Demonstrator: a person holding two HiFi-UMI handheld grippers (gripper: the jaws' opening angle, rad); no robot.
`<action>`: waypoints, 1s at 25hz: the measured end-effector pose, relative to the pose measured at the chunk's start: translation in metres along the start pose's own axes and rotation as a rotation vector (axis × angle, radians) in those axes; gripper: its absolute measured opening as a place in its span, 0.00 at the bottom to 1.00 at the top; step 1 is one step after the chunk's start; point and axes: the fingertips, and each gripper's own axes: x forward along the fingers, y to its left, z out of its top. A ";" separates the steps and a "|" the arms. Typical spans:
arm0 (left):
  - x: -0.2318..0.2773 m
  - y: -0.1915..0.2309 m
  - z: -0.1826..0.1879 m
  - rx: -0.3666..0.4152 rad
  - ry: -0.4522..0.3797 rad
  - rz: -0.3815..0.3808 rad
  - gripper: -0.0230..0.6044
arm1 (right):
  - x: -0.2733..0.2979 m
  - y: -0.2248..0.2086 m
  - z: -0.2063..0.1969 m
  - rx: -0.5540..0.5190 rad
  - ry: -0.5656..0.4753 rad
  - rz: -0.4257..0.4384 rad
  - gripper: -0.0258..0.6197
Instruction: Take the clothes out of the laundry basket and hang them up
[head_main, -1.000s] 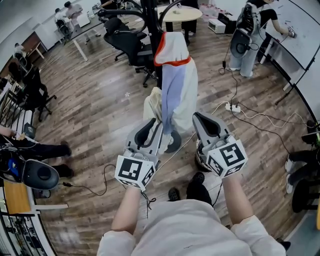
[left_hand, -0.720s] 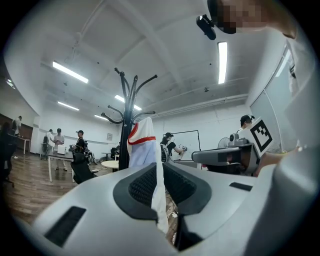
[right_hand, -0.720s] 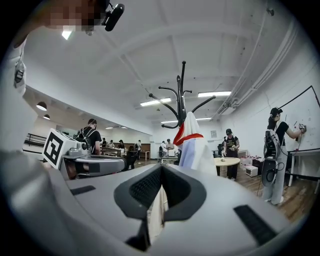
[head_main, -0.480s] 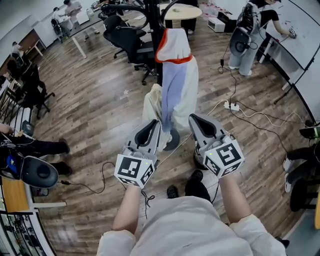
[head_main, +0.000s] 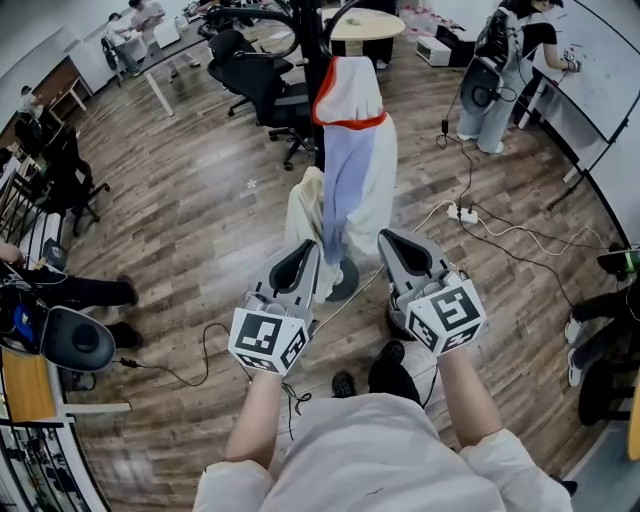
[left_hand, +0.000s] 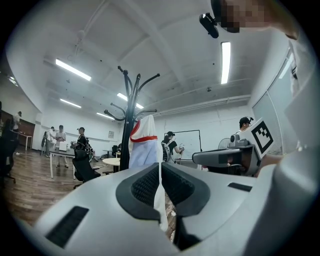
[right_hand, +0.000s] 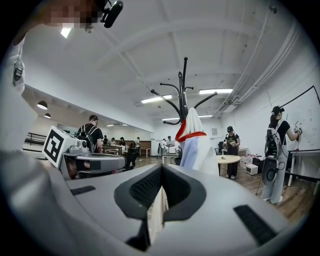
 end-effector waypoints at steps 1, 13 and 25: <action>0.000 0.000 0.000 0.001 0.000 0.000 0.09 | 0.000 0.000 0.000 -0.002 0.000 -0.001 0.05; 0.000 0.001 0.003 0.019 0.008 -0.015 0.09 | 0.000 0.004 0.003 -0.011 -0.001 -0.005 0.05; 0.001 -0.002 0.003 0.023 0.012 -0.028 0.08 | -0.004 0.004 0.005 -0.011 -0.002 -0.013 0.05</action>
